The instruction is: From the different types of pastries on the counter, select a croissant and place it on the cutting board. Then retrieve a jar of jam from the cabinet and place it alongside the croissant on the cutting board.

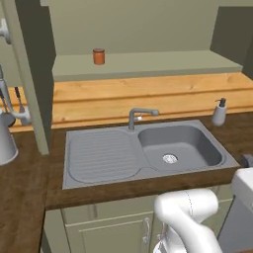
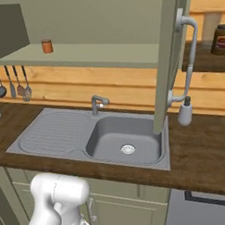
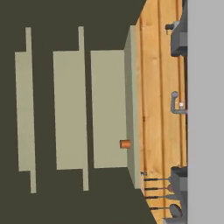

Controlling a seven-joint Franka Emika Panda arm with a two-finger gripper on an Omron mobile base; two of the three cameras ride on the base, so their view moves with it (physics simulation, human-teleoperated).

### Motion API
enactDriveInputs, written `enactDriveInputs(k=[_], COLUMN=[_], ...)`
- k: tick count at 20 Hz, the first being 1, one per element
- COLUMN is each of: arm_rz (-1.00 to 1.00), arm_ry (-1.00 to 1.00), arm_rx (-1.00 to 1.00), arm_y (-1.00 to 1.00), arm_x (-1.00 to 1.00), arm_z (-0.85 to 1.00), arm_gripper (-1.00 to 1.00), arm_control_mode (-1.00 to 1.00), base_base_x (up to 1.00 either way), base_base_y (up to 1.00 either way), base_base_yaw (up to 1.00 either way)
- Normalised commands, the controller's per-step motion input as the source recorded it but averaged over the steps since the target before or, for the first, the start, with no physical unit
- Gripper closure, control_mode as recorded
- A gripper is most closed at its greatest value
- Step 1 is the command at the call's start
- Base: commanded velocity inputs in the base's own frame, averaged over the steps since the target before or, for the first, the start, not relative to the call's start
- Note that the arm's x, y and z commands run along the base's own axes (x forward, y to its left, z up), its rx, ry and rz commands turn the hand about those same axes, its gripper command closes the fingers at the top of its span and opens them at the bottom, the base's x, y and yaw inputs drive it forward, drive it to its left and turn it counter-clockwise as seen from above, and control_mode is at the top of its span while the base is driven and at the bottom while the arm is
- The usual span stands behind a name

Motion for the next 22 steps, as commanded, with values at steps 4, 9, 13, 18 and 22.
enactDriveInputs(k=[4, 9, 13, 18, 22], arm_rz=[0.0, 0.0, 0.0, 0.0, 0.0], arm_ry=[0.0, 0.0, 0.0, 0.0, 0.0], arm_rx=[0.0, 0.0, 0.0, 0.0, 0.0], arm_y=[0.0, 0.0, 0.0, 0.0, 0.0], arm_x=[0.0, 0.0, 0.0, 0.0, 0.0], arm_z=[0.0, 0.0, 0.0, 0.0, 0.0], arm_gripper=[-1.0, -1.0, -1.0, -1.0, -1.0], arm_control_mode=[1.0, 1.0, 1.0, 1.0, 1.0], base_base_x=[0.55, 0.9, 0.0, 0.0, 0.0], base_base_y=[-0.21, -0.24, 0.0, 0.0, 0.0], base_base_yaw=[0.04, 0.08, 0.0, 0.0, 0.0])
